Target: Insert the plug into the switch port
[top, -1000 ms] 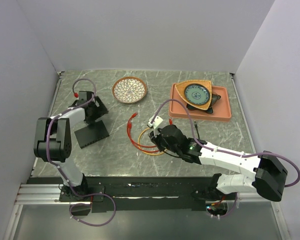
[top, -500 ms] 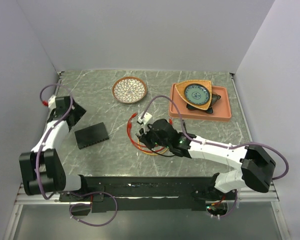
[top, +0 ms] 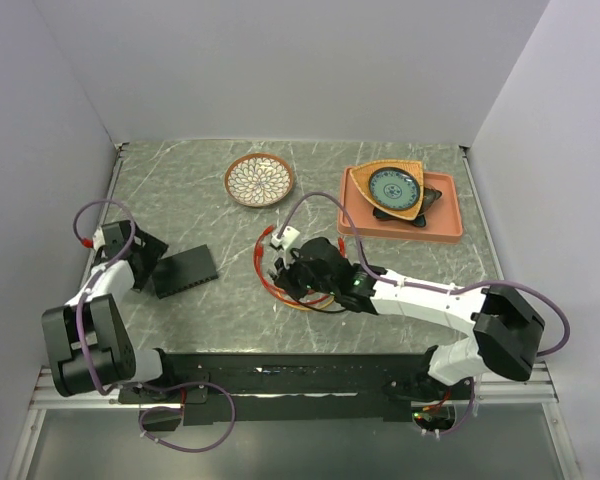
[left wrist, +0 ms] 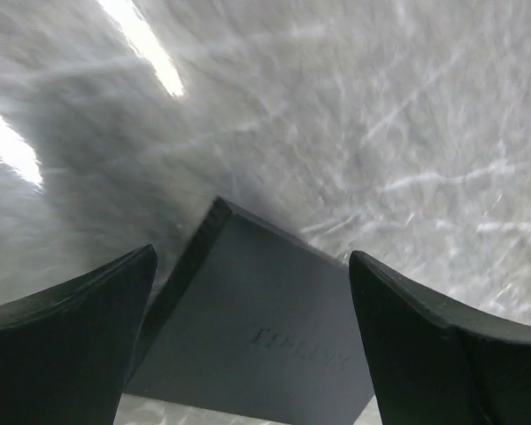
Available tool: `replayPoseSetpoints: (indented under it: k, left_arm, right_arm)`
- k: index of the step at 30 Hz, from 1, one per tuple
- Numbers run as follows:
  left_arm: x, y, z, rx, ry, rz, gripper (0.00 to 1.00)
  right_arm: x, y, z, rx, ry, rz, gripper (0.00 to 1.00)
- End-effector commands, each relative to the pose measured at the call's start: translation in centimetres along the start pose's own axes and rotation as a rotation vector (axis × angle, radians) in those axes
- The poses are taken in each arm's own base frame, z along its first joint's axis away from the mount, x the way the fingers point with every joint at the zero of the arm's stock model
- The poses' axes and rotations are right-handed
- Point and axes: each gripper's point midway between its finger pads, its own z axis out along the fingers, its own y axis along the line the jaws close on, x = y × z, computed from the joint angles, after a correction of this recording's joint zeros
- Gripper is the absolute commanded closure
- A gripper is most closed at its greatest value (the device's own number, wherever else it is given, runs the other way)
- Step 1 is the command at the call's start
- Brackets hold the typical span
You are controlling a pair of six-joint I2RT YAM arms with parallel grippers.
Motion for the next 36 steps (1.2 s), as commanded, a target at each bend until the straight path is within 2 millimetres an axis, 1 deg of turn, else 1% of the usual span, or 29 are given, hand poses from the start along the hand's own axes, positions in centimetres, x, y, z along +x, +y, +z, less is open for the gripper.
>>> replayPoseSetpoints:
  k: [1,3,4,5,6,7,8,9,10,11,12,14,15,16,18,19,20,21,23,24,26,27,29,30,31,32,34,35,36]
  left_arm:
    - [3.4,-0.7,1.0,0.117,0.113,0.016,0.01]
    - [5.0,-0.2,1.1,0.132,0.152,0.013,0.04]
    - [5.4,-0.8,1.1,0.164,0.161,0.012,0.05]
    - [5.9,-1.0,0.9,0.184,0.172,0.012,0.11]
    - [6.8,-0.9,0.7,0.199,0.188,0.019,0.15]
    - [7.0,-1.4,0.4,0.222,0.188,0.014,0.17]
    - [7.4,-1.5,0.3,0.241,0.187,0.014,0.23]
    - [8.1,-2.0,0.0,0.261,0.199,0.024,0.26]
    - [8.2,-2.6,-0.4,0.287,0.194,0.017,0.29]
    - [8.8,-2.7,-0.6,0.293,0.206,0.019,0.33]
    - [9.7,-3.2,-1.0,0.31,0.221,0.036,0.34]
    - [10.2,-3.6,-1.5,0.322,0.225,0.033,0.36]
    - [11.1,-4.1,-1.9,0.338,0.241,0.049,0.37]
    - [11.3,-4.6,-2.3,0.355,0.243,0.039,0.38]
    - [12.6,-5.0,-3.0,0.375,0.263,0.059,0.41]
    - [12.4,-5.3,-3.3,0.382,0.256,0.043,0.41]
    - [13.2,-5.6,-3.8,0.4,0.273,0.06,0.47]
    - [13.8,-5.9,-4.2,0.415,0.284,0.075,0.5]
    - [13.8,-6.7,-5.1,0.454,0.276,0.087,0.56]
    - [13.9,-6.4,-5.3,0.433,0.271,0.102,0.58]
    - [12.8,-7.1,-6.1,0.442,0.224,0.123,0.58]
    - [12.3,-6.5,-6.0,0.406,0.193,0.141,0.58]
    - [10.5,-7.3,-7.0,0.419,0.123,0.148,0.56]
    - [10.1,-7.5,-7.5,0.427,0.111,0.173,0.55]
    - [8.9,-7.2,-7.5,0.398,0.054,0.183,0.55]
    - [7.9,-8.1,-8.0,0.406,0.025,0.197,0.55]
    - [6.9,-8.2,-8.0,0.358,0.002,0.238,0.55]
    - [6.1,-9.5,-8.5,0.384,-0.018,0.247,0.55]
    - [5.6,-10.0,-8.6,0.392,-0.033,0.267,0.55]
  right_arm:
    - [-3.3,0.8,0.6,-0.021,-0.071,0.011,1.0]
    - [-3.2,0.9,0.7,-0.025,-0.065,0.012,1.0]
    - [-3.3,1.0,0.8,-0.029,-0.065,0.015,1.0]
    - [-3.4,1.0,0.8,-0.031,-0.064,0.02,1.0]
    - [-3.3,1.1,0.9,-0.037,-0.062,0.022,1.0]
    - [-3.4,1.4,1.1,-0.048,-0.062,0.029,1.0]
    - [-3.4,1.5,1.2,-0.055,-0.064,0.033,1.0]
    - [-3.4,1.6,1.3,-0.058,-0.067,0.037,1.0]
    - [-3.2,1.6,1.6,-0.06,-0.059,0.04,1.0]
    - [-3.1,1.6,1.8,-0.058,-0.054,0.042,1.0]
    - [-2.9,1.5,2.0,-0.058,-0.048,0.044,1.0]
    - [-2.5,1.6,2.4,-0.059,-0.029,0.047,1.0]
    - [-2.4,1.4,2.5,-0.051,-0.026,0.048,1.0]
    - [-2.1,1.4,2.7,-0.052,-0.018,0.051,1.0]
    - [-1.9,1.1,2.9,-0.037,-0.009,0.052,1.0]
    - [-1.6,1.0,3.0,-0.031,-0.002,0.053,1.0]
    - [-1.4,0.9,3.1,-0.027,0.003,0.054,1.0]
    - [-1.4,0.8,3.2,-0.021,0.004,0.054,1.0]
    - [-1.0,0.6,3.2,-0.016,0.011,0.057,1.0]
    - [-0.8,0.5,3.2,-0.017,0.016,0.059,1.0]
    - [-0.8,0.6,3.2,-0.022,0.013,0.057,1.0]
    - [-0.7,0.7,3.3,-0.027,0.017,0.057,1.0]
    - [-0.4,0.9,3.5,-0.041,0.031,0.051,1.0]
    - [-0.3,0.9,3.7,-0.046,0.041,0.049,1.0]
    - [-0.2,1.2,3.7,-0.061,0.046,0.038,1.0]
    - [-0.1,1.4,3.7,-0.07,0.049,0.03,1.0]
    - [0.3,1.8,4.0,-0.094,0.06,0.014,1.0]
    - [0.6,2.0,4.1,-0.103,0.072,0.014,1.0]
    - [0.8,2.0,4.5,-0.107,0.083,0.011,1.0]
